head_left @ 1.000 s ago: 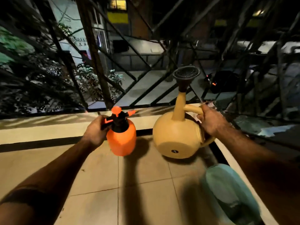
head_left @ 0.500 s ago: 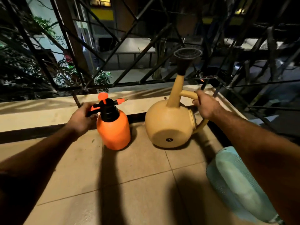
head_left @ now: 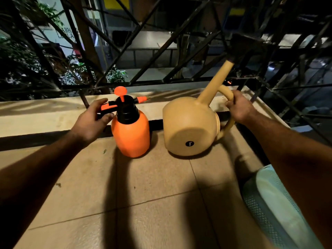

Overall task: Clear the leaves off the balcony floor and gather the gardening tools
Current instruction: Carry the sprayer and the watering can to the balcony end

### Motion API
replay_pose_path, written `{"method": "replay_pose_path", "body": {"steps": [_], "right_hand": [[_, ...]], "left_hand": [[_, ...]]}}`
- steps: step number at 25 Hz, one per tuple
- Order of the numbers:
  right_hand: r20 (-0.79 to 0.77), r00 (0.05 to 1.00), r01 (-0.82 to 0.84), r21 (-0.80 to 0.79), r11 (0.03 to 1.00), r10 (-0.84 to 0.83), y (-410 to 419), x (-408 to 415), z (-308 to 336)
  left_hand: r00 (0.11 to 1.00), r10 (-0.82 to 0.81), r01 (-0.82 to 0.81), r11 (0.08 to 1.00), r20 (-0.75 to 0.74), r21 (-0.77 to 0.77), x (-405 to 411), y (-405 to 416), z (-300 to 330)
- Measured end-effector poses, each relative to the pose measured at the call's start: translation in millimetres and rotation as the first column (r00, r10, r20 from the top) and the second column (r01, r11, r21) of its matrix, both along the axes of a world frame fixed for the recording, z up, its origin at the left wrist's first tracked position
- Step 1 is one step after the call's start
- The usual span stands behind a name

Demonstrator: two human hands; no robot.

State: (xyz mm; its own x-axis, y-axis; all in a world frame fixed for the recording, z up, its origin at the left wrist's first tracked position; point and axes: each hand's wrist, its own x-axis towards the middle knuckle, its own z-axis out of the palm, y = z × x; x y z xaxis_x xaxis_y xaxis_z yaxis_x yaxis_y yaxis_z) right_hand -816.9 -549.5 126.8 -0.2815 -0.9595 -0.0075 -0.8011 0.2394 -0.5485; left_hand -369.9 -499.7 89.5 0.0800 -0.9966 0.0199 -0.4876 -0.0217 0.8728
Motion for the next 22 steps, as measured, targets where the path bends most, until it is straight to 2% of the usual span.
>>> {"method": "replay_pose_path", "body": {"steps": [5,10,13,15,18,22], "right_hand": [[0.024,1.0,0.014,-0.053,0.999,-0.012,-10.7,-1.4,-11.8],[-0.109,0.994,-0.022,-0.091,0.996,0.012,-15.4,-11.3,-5.7],[-0.264,0.962,-0.095,-0.118,0.988,0.061,-16.6,-15.6,13.2],[-0.41,0.902,-0.174,-0.05,0.984,0.138,-22.0,-10.9,32.7],[-0.584,0.761,-0.271,0.108,0.957,0.281,-22.5,8.6,55.5],[-0.708,0.621,-0.245,0.232,0.941,0.336,-10.8,42.9,43.5]], "left_hand": [[0.997,0.059,-0.057,0.997,0.044,-0.046,-9.1,3.4,-10.3],[0.999,0.037,-0.037,0.997,-0.005,-0.066,-9.0,9.5,-11.2],[0.999,0.048,-0.05,0.996,-0.021,-0.08,-10.8,11.8,-11.5],[0.998,0.05,-0.052,0.994,-0.024,-0.091,-11.1,11.9,-13.2],[0.997,0.065,-0.07,0.992,-0.049,-0.109,-11.4,14.7,-13.9],[0.994,0.086,-0.091,0.992,-0.069,-0.088,-9.0,15.2,-11.6]]}}
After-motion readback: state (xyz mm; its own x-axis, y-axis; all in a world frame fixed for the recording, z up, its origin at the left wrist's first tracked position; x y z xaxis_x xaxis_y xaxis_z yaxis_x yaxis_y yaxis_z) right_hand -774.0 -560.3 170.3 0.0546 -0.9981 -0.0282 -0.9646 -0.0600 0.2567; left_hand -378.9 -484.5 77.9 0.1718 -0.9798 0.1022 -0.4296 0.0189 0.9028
